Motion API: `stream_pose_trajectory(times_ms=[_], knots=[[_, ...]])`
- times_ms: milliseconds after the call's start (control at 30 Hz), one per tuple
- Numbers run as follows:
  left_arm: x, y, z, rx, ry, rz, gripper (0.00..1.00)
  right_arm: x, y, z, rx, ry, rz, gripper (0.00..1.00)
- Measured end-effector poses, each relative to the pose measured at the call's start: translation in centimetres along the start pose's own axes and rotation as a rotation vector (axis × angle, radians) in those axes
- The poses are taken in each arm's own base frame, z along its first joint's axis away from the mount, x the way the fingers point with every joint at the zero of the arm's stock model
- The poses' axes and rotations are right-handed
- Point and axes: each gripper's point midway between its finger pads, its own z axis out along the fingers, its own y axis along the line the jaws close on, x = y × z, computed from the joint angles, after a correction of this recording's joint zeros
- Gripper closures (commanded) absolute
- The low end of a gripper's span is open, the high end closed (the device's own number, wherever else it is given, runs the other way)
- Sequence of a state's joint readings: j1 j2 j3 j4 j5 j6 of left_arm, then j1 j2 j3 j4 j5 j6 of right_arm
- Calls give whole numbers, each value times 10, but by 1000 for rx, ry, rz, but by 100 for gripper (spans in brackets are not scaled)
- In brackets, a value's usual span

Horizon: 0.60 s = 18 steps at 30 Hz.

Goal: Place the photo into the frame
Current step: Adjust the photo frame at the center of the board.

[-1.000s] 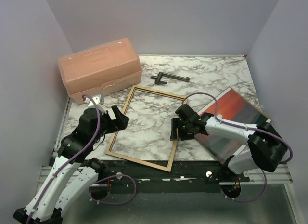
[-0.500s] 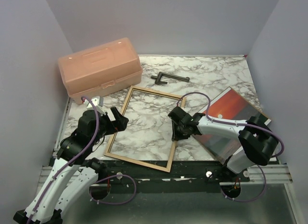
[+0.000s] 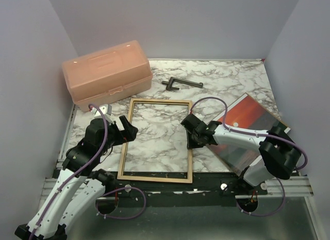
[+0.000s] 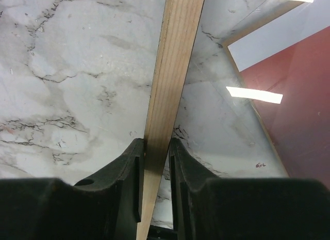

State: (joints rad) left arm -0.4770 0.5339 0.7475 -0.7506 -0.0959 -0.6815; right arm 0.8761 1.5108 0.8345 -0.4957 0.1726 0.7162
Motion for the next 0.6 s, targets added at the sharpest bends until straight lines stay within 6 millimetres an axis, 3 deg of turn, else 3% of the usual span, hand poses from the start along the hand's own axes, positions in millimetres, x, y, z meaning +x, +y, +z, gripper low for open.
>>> stream_pose_trajectory(times_ms=[600], knots=[[21, 5, 7, 5, 58, -21, 1, -26, 21, 13, 8, -17, -4, 94]])
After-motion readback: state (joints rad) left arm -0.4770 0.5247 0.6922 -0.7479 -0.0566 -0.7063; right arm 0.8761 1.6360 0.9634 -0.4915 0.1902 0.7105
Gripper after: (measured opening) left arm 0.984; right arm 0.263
